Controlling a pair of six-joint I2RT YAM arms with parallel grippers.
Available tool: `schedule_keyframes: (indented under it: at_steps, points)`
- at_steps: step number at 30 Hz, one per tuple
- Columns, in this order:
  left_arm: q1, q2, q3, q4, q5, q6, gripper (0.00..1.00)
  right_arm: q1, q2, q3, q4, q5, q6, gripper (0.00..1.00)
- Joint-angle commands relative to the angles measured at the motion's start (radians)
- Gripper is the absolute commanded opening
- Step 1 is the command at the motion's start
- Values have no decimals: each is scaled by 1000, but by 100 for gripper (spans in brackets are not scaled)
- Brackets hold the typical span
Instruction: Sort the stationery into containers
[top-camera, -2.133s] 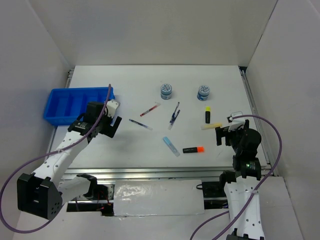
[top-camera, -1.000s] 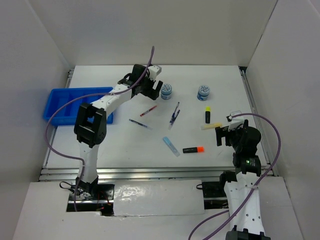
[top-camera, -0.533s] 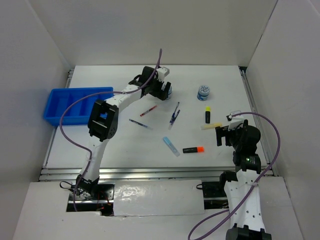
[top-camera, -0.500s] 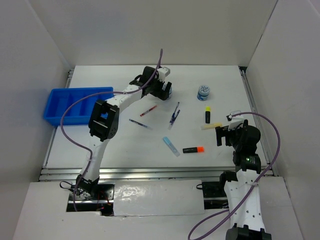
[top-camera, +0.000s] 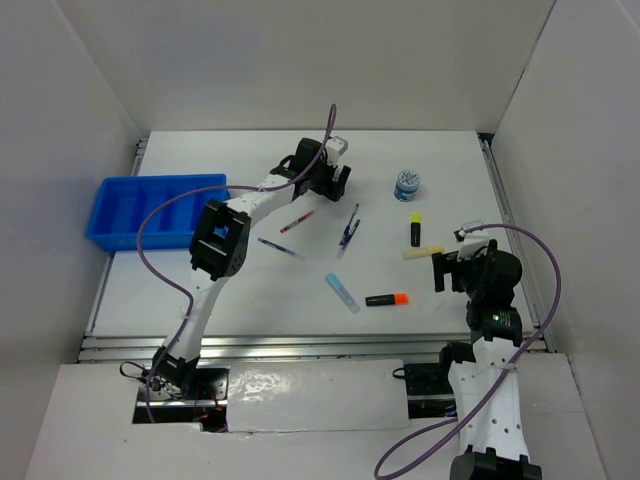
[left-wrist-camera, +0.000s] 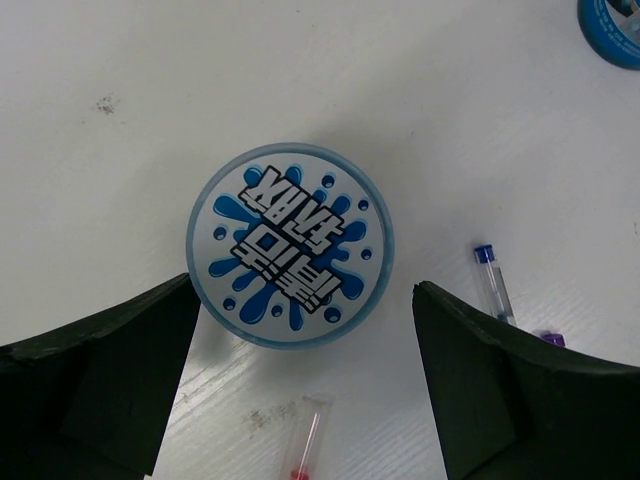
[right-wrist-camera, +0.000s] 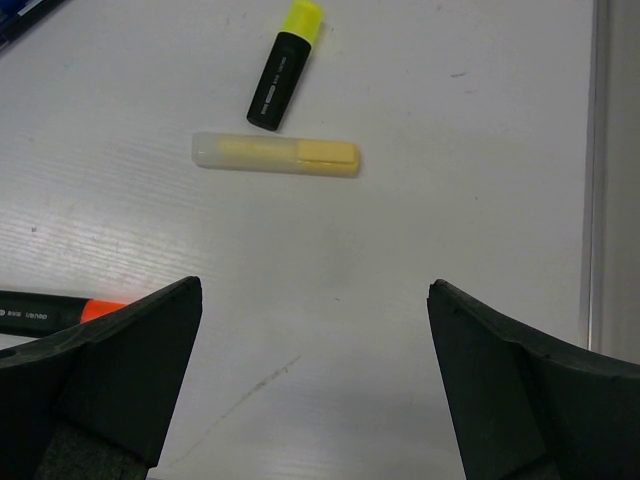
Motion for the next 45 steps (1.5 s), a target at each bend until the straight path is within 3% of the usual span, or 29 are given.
schedule_keyframes:
  at_steps: [1, 12, 16, 28, 34, 40, 45]
  points:
    - [-2, 6, 27, 89, -20, -27, 99, -10, 7, 21, 6, -2, -1, 100]
    - [-2, 15, 50, 117, -5, -45, 99, -14, 12, 19, 6, -5, -4, 100]
    - [-4, 22, 52, 108, -8, -39, 94, -14, 13, 19, 6, -4, -4, 100]
    - [-4, 15, 43, 82, -26, -13, 61, -16, 10, 16, 12, -4, -5, 100]
    - [-2, -107, -51, 100, -2, -9, 41, -14, 6, 15, 12, -7, -8, 100]
    - [39, -363, -138, 39, 41, -50, 22, -17, 6, 21, 1, -15, -10, 100]
    - [148, -552, -227, -27, 81, -110, 20, -19, 2, 33, -16, -25, -10, 100]
